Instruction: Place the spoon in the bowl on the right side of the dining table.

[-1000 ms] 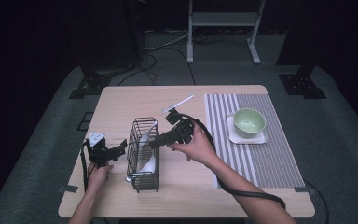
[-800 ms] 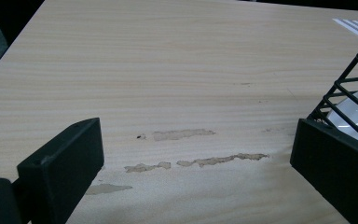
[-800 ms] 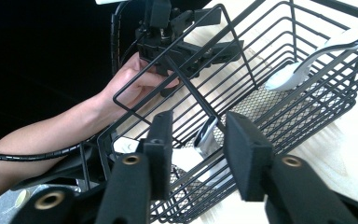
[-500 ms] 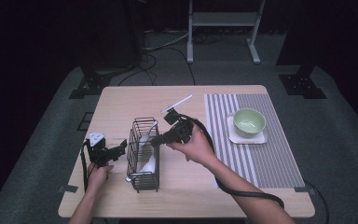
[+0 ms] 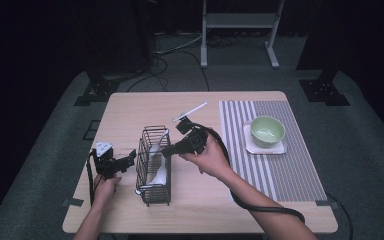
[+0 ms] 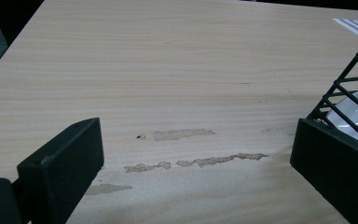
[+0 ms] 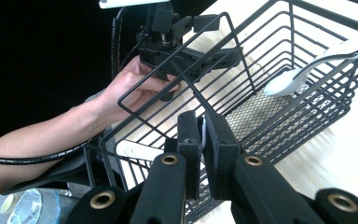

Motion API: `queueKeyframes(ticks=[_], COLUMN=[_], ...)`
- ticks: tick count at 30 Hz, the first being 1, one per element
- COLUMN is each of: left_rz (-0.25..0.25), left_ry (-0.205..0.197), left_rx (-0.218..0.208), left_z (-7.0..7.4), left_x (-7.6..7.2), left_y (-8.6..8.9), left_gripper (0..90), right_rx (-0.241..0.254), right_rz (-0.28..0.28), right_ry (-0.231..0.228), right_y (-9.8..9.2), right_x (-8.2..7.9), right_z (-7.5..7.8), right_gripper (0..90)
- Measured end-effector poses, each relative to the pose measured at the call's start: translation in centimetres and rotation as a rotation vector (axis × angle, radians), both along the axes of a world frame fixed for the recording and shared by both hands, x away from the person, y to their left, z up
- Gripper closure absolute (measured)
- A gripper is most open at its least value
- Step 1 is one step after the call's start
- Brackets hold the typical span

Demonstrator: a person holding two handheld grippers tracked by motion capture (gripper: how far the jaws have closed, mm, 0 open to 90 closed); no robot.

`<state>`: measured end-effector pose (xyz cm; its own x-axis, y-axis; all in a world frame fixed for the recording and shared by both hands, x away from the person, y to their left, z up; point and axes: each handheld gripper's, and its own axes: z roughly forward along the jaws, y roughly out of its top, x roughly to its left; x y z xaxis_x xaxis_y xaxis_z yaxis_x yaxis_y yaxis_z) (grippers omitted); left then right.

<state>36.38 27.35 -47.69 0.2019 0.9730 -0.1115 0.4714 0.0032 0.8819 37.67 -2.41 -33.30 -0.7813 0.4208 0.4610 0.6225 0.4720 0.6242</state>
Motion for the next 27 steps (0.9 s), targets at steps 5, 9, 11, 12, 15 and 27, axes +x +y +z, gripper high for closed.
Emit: queueKeyframes(ticks=[5,9,11,12,15,27], left_rz=[0.001,0.0,0.001,0.002,0.002,0.002], left_ry=[-0.001,-0.001,-0.001,-0.001,-0.003,-0.003], left_rx=[-0.002,0.0,-0.001,-0.001,0.0,0.002], left_z=[0.0,0.0,0.0,0.0,0.0,0.0], left_x=[0.0,0.0,0.0,0.0,0.0,0.0], left_y=[0.0,0.0,0.0,0.0,0.0,0.0], left_gripper=[1.6,1.6,1.6,1.6,1.6,1.6], right_rx=[0.013,0.039,0.047,0.064,0.081,0.168], right_rz=[-0.002,-0.005,-0.006,-0.011,-0.015,-0.035], right_ry=[0.001,0.003,0.004,0.01,0.016,0.033], right_y=[-0.1,-0.3,-0.4,-0.6,-0.8,-1.9], right_x=[0.0,-0.2,-0.2,-0.2,-0.2,-0.2], right_z=[0.2,0.7,0.8,1.0,1.3,2.7], right_gripper=[85.4,85.5,85.5,85.6,85.6,85.6])
